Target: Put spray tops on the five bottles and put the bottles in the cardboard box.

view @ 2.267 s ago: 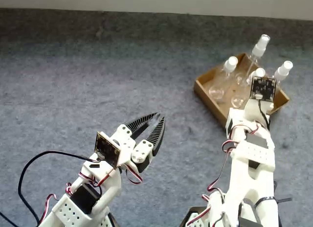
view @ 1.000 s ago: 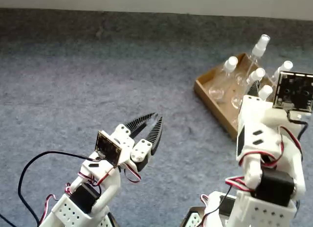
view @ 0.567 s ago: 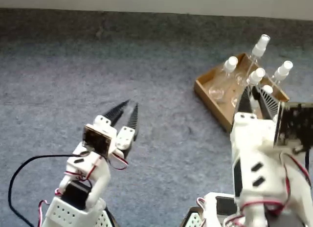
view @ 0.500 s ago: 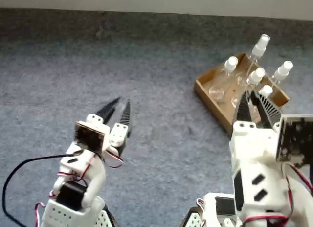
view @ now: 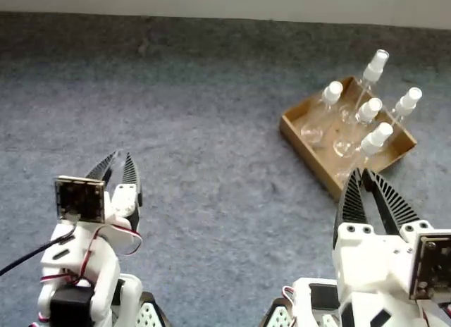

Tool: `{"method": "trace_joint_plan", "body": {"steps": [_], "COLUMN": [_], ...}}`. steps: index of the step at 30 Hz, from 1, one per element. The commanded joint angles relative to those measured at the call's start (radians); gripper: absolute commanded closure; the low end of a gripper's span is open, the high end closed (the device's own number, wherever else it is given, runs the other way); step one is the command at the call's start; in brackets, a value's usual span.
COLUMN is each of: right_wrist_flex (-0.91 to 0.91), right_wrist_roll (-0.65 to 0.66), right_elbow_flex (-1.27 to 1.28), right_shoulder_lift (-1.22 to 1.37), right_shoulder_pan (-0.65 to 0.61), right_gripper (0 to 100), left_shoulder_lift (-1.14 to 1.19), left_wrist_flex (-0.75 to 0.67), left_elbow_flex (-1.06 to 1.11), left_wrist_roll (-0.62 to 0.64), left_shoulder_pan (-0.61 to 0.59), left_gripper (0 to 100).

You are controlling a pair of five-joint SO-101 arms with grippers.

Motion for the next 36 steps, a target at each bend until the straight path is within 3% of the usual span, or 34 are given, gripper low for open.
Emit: {"method": "trace_joint_plan", "body": {"steps": [1,11,20,27,36], "right_wrist_flex": [0.031,0.045,0.047,0.068,0.091], "right_wrist_roll": [0.002,0.002,0.002,0.002,0.002], "right_elbow_flex": [-0.038,-0.027,-0.028,-0.028,0.077], "right_shoulder_lift": [-0.001,-0.001,-0.001,-0.001,-0.001], "right_shoulder_pan": [-0.008,-0.008,-0.008,-0.008,-0.008], "right_gripper": [99.3,99.3,99.3,99.3,99.3], "left_shoulder_lift": [-0.005,-0.005,-0.004,-0.004,-0.004], "left_wrist_flex": [0.097,0.094,-0.054,-0.048,0.181], "left_elbow_flex": [-0.054,0.225,0.435,0.483,0.483], "left_wrist_roll": [-0.011,-0.011,-0.011,-0.006,-0.011], "left_shoulder_pan": [-0.101,-0.150,0.036,0.044,0.042], "left_gripper": [99,99,99,99,99]}}
